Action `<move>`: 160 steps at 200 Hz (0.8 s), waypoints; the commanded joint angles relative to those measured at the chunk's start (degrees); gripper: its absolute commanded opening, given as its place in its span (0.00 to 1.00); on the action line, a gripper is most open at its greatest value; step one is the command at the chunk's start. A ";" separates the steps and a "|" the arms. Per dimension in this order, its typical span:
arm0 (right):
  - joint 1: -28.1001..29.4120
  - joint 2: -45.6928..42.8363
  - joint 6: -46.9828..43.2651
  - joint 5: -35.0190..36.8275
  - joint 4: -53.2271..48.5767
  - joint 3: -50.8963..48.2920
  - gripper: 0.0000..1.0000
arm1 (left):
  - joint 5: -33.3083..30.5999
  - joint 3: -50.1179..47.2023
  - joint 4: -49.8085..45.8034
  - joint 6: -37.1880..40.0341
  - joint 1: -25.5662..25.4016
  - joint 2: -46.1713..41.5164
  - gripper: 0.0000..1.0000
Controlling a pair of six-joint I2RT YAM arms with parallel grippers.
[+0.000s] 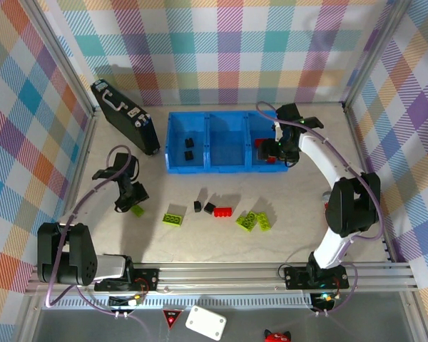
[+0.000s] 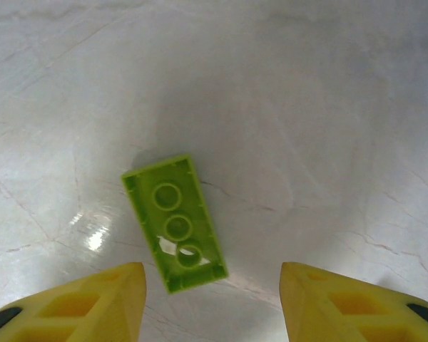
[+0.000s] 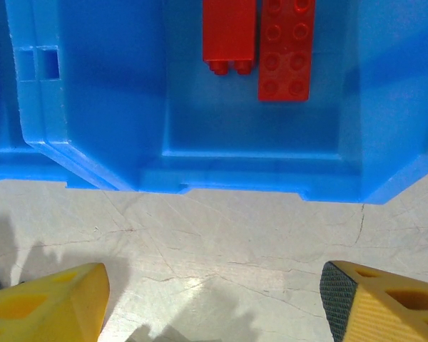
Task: Sort the legos into containers by color
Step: Pick up the lego from the middle-left of the table.
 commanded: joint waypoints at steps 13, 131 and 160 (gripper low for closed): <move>0.17 -1.97 -0.83 -0.52 0.03 -0.10 0.79 | 3.03 -1.46 3.34 -1.16 3.59 2.55 0.52; 0.20 -2.63 -0.66 0.40 -0.66 -1.08 0.79 | 1.43 -3.10 6.27 0.35 5.25 8.42 0.49; 0.24 -2.64 -0.66 0.27 -0.57 -1.23 0.79 | 1.17 -3.52 6.72 0.37 5.24 9.14 0.48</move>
